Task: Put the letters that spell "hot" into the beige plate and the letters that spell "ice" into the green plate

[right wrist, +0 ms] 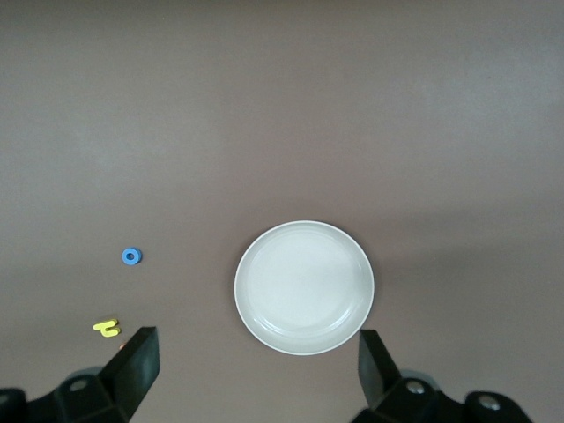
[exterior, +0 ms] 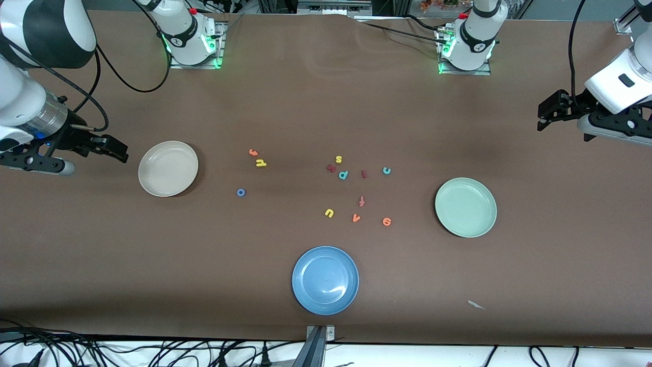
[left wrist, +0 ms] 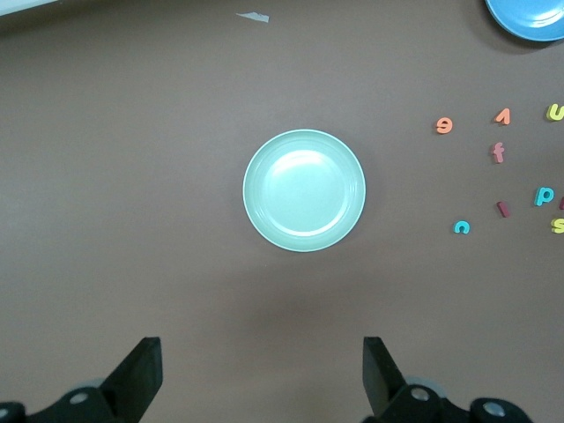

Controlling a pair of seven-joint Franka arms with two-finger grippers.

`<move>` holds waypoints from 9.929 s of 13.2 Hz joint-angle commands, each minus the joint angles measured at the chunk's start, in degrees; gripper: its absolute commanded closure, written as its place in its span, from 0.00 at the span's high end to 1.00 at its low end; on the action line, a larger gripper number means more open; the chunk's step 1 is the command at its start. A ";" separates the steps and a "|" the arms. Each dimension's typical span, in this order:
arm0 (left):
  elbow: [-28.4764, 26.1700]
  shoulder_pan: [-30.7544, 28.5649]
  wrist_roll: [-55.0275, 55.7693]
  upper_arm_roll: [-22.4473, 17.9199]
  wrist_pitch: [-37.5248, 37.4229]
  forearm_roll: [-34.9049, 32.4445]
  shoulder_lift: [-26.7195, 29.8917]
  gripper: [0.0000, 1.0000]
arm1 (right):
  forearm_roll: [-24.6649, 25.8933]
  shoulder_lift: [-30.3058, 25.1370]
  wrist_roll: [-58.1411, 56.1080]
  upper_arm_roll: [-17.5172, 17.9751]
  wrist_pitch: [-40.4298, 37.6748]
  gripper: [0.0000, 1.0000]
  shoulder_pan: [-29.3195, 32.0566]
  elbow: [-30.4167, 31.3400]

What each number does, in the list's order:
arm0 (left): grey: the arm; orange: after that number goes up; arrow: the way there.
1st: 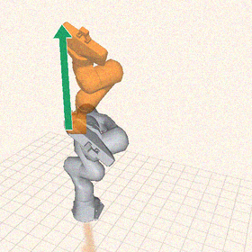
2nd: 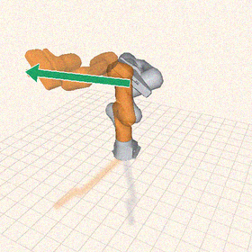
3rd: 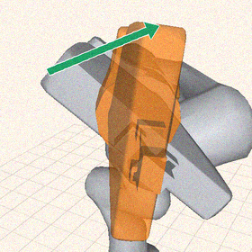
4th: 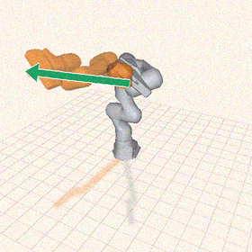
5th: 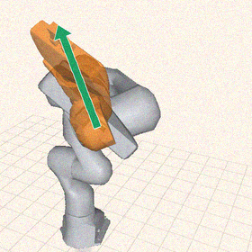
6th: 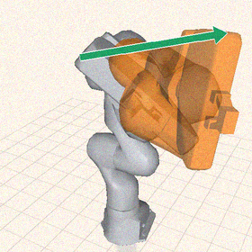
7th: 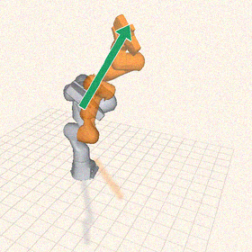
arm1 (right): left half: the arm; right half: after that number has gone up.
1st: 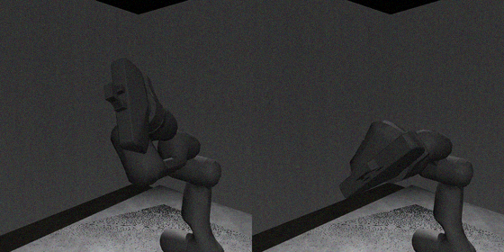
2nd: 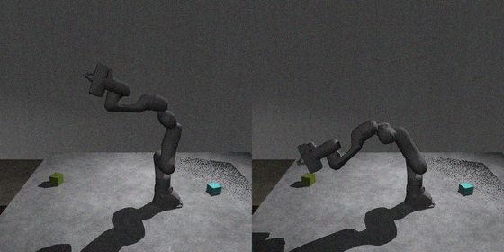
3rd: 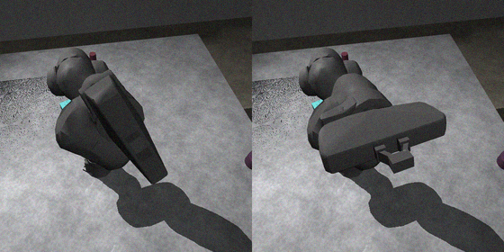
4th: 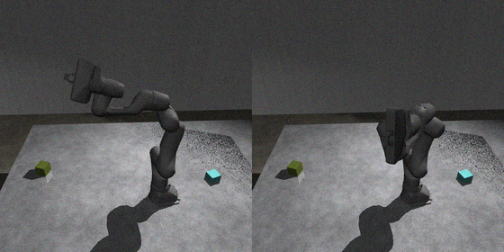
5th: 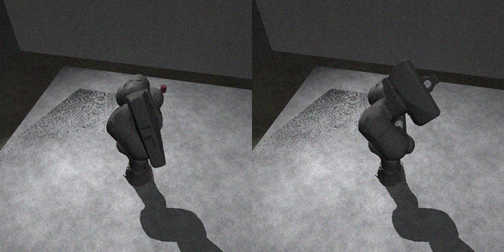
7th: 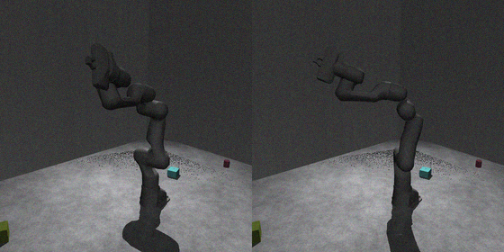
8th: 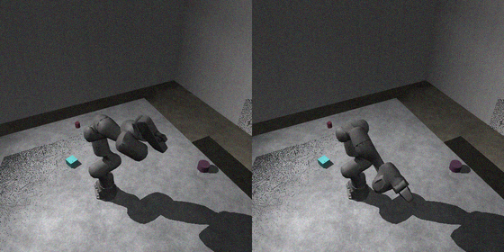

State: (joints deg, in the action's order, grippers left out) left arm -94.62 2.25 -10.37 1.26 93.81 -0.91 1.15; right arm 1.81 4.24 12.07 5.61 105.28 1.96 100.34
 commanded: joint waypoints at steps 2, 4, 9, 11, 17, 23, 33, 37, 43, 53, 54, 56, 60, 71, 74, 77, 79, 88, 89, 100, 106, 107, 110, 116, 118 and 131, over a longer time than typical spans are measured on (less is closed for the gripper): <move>-0.83 -0.14 -0.71 -0.03 -0.29 0.74 0.95 1.00 | -1.02 0.33 0.06 -0.16 -0.43 1.00 -0.02 -1.03; -0.83 -0.05 -0.62 -0.03 -0.29 0.82 0.95 1.00 | -1.02 0.33 0.06 -0.16 -0.52 1.00 0.06 -1.03; -1.00 -0.05 -0.53 -0.03 -0.38 0.74 1.04 1.00 | -1.02 0.33 -0.11 -0.25 -0.52 1.00 0.06 -1.03; -1.00 -0.05 -0.53 0.06 -0.64 0.74 1.04 1.00 | -1.10 0.25 -0.20 -0.25 -0.52 1.00 0.06 -1.03; -1.09 -0.05 -0.53 0.15 -0.73 0.74 1.04 1.00 | -1.02 0.33 -0.38 -0.25 -0.43 1.00 0.06 -1.03; -1.09 -0.05 -0.44 0.24 -1.08 0.74 1.04 1.00 | -1.02 0.33 -0.29 -0.25 -0.43 1.00 0.06 -1.03; -1.00 -0.84 -0.44 0.50 -1.08 0.74 0.43 1.00 | -0.49 0.33 -0.55 -0.25 -0.17 1.00 0.15 -1.20; -0.74 -0.40 -0.44 0.50 -1.35 0.82 0.16 1.00 | -1.02 0.33 -0.29 -0.25 -0.08 1.00 0.15 -1.11; -0.12 -0.40 -0.44 0.67 -2.23 0.82 -0.10 1.00 | -0.14 0.33 -0.20 -0.34 0.18 1.00 0.33 -1.11; 1.98 0.21 -0.44 0.76 -2.22 0.82 -3.17 1.00 | 1.79 0.33 -0.46 -0.25 -0.26 1.00 0.33 -1.11; 1.99 0.21 -0.44 0.76 -2.31 0.82 -3.09 1.00 | 1.71 0.33 -0.46 -0.25 -0.26 1.00 0.33 -1.11; 1.81 0.30 -0.27 1.20 -3.10 0.74 -3.26 1.00 | 1.71 0.25 -0.46 -0.16 -0.26 0.99 0.33 -1.03; 1.46 0.30 -0.44 1.90 -5.38 0.74 -3.44 1.00 | 1.71 0.33 -0.38 -0.16 -0.25 0.99 0.33 -0.94; 1.55 0.04 -0.44 2.17 -6.00 0.65 -3.35 1.00 | 1.71 0.25 -0.29 -0.07 -0.34 0.99 0.33 -0.94; 1.63 0.04 -0.44 2.26 -6.09 0.65 -3.35 1.00 | 1.71 0.25 -0.20 -0.07 -0.26 0.99 0.33 -0.94; 1.90 0.30 -0.18 2.87 -6.09 0.21 -3.70 1.00 | 1.79 0.25 -0.20 -0.07 -0.34 0.99 0.33 -0.76; 2.51 0.91 1.74 5.50 -5.92 0.21 -5.54 1.00 | 1.79 0.33 -0.20 -0.07 -0.34 0.99 0.33 -0.67; 14.90 10.93 1.15 6.83 8.56 0.91 -30.84 1.00 | 1.79 0.42 0.41 0.01 -0.17 0.99 -0.02 -0.23; 15.08 11.46 0.62 6.83 11.63 0.91 -33.21 1.00 | 1.79 0.51 0.41 0.19 -0.17 0.99 -0.02 -0.23; 14.91 11.99 -9.76 6.83 29.75 1.26 -44.57 1.00 | 1.00 6.83 25.69 0.28 2.98 0.98 -15.30 1.08; 14.73 13.66 -8.79 6.83 38.63 1.26 -49.66 0.93 | 1.70 7.98 23.38 3.52 19.49 0.96 -18.83 15.65; 13.95 14.44 -8.18 6.83 38.73 2.22 -50.11 0.88 | 1.71 8.07 19.26 3.53 22.57 0.96 -18.83 17.85; 13.24 16.29 -7.48 6.83 38.64 4.51 -50.29 0.87 | 1.71 8.77 12.56 3.62 31.71 0.97 -19.01 24.27; 12.71 16.39 -7.48 6.39 38.91 0.38 -51.25 0.78 | 1.79 14.04 12.89 3.88 36.04 0.96 -22.52 25.61; 12.62 16.73 -6.69 6.39 38.99 0.30 -51.43 0.69 | 1.88 15.53 13.51 3.88 37.36 0.96 -23.05 25.96; 13.15 10.87 -7.47 5.86 23.65 -3.48 -44.14 0.00 | 1.97 19.40 17.37 3.88 39.29 0.73 -23.32 27.98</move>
State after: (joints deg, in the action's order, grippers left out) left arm -80.35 16.18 -17.52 6.69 122.44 -2.72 -46.05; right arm 2.90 23.14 27.47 9.46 142.41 -21.10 127.19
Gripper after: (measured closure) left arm 0.709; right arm 0.269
